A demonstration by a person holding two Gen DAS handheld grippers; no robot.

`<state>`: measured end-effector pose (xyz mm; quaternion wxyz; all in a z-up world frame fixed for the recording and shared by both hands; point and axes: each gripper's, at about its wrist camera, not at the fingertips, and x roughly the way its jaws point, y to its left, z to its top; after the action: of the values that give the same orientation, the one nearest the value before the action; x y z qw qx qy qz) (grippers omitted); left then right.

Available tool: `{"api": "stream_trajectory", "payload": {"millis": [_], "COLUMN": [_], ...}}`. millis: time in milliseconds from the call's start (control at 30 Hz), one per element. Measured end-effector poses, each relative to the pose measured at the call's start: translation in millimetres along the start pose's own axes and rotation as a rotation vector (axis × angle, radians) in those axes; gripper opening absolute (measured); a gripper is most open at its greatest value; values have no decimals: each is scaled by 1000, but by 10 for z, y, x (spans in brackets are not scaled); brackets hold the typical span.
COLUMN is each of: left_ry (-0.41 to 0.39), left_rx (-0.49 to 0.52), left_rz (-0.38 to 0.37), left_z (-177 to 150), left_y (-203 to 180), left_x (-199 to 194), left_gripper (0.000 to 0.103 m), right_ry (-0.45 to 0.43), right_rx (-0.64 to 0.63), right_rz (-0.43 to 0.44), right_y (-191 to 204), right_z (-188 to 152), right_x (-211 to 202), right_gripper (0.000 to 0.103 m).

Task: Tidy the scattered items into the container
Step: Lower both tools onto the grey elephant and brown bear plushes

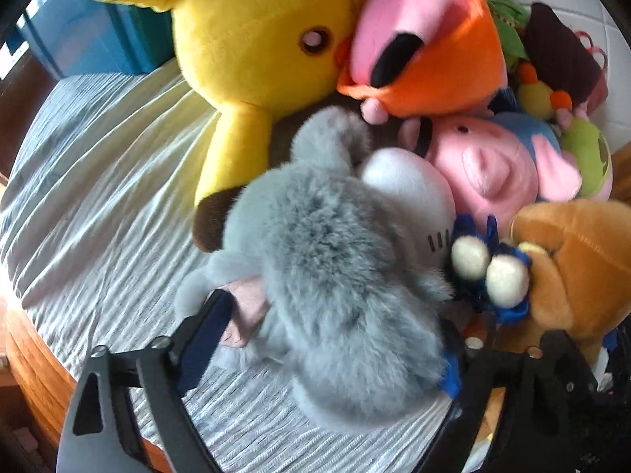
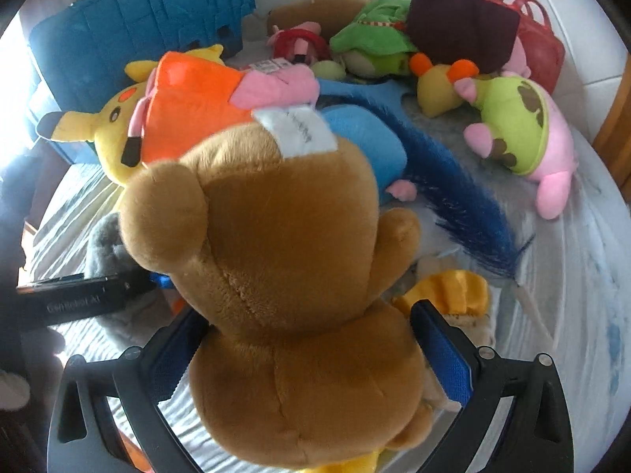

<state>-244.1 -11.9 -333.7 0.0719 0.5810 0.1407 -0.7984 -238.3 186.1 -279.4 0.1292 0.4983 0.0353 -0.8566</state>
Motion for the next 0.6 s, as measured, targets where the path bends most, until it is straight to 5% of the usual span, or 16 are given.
{"api": "stream_trajectory", "payload": {"millis": [133, 600], "left_ry": [1, 14], "left_rx": [29, 34], "left_rz": [24, 44], "left_z": [-14, 26], "left_y": [-90, -131], "left_x": [65, 181], "left_gripper": [78, 78], "right_ry": [-5, 16], "right_rx": [-4, -13], "right_rz": [12, 38], "right_y": [-12, -56], "right_z": [12, 85], "right_x": [55, 251], "right_gripper": [103, 103]}}
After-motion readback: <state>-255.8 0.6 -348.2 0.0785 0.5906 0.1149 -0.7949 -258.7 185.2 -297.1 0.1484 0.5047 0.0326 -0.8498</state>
